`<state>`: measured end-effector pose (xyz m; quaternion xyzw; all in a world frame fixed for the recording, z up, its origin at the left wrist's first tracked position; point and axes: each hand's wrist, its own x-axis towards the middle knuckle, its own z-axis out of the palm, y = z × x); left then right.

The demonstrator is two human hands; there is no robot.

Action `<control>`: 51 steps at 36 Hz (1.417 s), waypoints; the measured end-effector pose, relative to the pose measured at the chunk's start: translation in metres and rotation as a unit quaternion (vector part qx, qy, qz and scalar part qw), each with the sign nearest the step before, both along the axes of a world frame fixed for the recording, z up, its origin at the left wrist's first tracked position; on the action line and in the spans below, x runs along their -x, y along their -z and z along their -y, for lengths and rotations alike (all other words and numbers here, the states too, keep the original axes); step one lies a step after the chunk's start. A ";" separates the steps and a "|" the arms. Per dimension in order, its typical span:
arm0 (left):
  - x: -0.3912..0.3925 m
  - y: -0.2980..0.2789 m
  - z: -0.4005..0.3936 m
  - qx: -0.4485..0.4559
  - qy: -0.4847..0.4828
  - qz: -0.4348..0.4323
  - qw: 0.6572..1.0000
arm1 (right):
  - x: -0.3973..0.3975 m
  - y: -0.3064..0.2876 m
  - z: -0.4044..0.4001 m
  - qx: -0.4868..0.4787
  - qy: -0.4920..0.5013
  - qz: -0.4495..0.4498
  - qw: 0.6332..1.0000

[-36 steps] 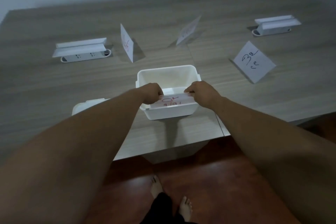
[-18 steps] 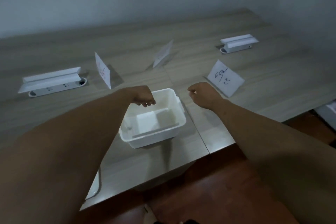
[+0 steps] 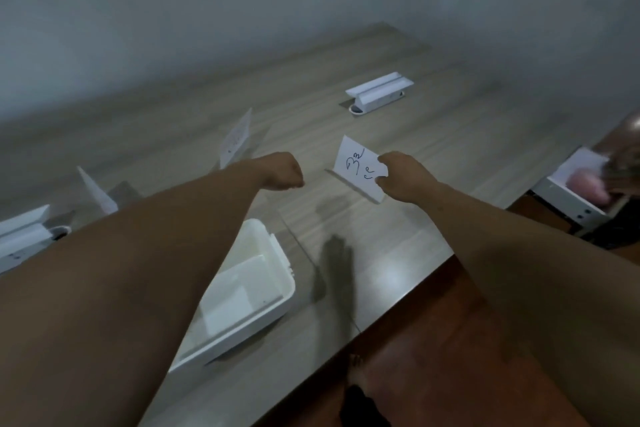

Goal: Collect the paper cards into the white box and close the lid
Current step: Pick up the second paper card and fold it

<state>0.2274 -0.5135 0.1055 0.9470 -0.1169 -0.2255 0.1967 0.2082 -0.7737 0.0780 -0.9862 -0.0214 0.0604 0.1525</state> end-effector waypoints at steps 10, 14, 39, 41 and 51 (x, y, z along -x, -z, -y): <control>-0.094 0.032 0.078 -0.053 0.030 -0.005 0.998 | -0.088 0.051 0.057 -0.030 0.018 -0.060 0.998; -0.131 0.052 0.107 -0.065 0.030 -0.001 0.997 | -0.121 0.076 0.069 -0.058 0.044 -0.098 0.993; -0.112 0.043 0.049 -0.017 -0.076 0.157 0.985 | -0.127 0.046 0.000 -0.276 -0.022 0.002 0.961; -0.089 0.032 0.027 -0.002 -0.082 0.159 0.984 | -0.113 0.033 -0.019 -0.280 -0.034 0.014 0.959; 0.075 -0.015 -0.104 0.034 -0.173 0.231 0.957 | 0.000 -0.015 -0.142 -0.336 -0.121 0.056 0.933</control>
